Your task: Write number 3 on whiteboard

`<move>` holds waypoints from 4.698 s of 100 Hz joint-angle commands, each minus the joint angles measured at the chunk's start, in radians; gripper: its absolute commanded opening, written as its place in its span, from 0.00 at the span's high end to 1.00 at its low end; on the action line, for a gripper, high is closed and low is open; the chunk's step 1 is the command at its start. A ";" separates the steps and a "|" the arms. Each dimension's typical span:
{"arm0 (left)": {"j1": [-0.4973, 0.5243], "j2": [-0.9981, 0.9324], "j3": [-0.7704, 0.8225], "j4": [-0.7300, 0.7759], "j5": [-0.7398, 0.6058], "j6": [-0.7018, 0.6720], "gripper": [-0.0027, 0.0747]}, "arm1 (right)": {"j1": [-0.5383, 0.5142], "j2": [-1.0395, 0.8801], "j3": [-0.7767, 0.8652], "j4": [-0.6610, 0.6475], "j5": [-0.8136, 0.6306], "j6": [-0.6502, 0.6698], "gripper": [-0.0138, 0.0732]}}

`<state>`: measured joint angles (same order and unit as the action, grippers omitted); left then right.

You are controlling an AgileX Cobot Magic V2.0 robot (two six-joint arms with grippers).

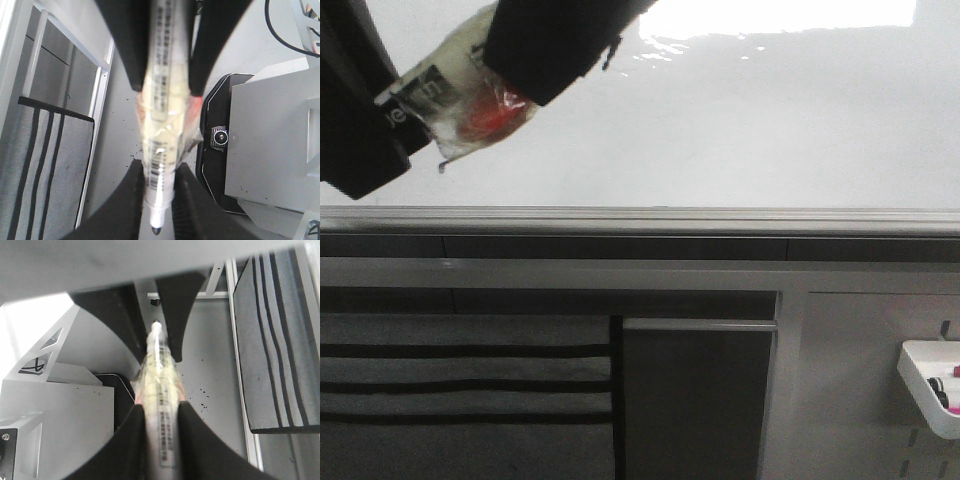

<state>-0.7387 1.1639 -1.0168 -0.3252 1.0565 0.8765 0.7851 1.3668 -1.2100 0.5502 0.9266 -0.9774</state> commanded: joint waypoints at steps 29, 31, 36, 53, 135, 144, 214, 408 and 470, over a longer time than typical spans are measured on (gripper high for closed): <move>-0.007 -0.023 -0.035 -0.027 -0.042 -0.011 0.98 | 0.002 -0.036 -0.035 0.053 0.014 -0.011 0.86; -0.007 -0.023 -0.035 -0.027 -0.042 -0.011 0.98 | 0.002 -0.036 -0.035 0.053 0.016 -0.011 0.87; -0.007 -0.023 -0.035 -0.027 -0.047 -0.011 0.95 | 0.002 -0.036 -0.035 0.053 0.022 -0.011 0.90; -0.007 -0.026 -0.035 -0.027 -0.072 -0.011 0.69 | 0.002 -0.036 -0.035 0.046 0.022 -0.011 0.91; 0.265 -0.475 0.171 -0.004 -0.272 -0.290 0.54 | -0.498 -0.349 0.133 -0.053 -0.058 0.393 0.91; 0.276 -0.494 0.199 -0.010 -0.318 -0.290 0.54 | -0.500 -0.387 0.218 -0.053 -0.158 0.400 0.91; 0.276 -0.494 0.201 -0.017 -0.331 -0.290 0.55 | -0.414 -0.094 -0.073 -0.207 -0.081 0.545 0.91; 0.276 -0.489 0.205 -0.017 -0.331 -0.290 0.55 | -0.310 0.190 -0.114 -0.337 -0.287 0.691 0.91; 0.276 -0.489 0.205 -0.025 -0.405 -0.290 0.55 | -0.182 -0.180 -0.014 -0.337 -0.081 0.486 0.91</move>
<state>-0.4674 0.6720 -0.7851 -0.3216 0.7296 0.5948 0.6018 1.2470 -1.2150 0.2087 0.8864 -0.4627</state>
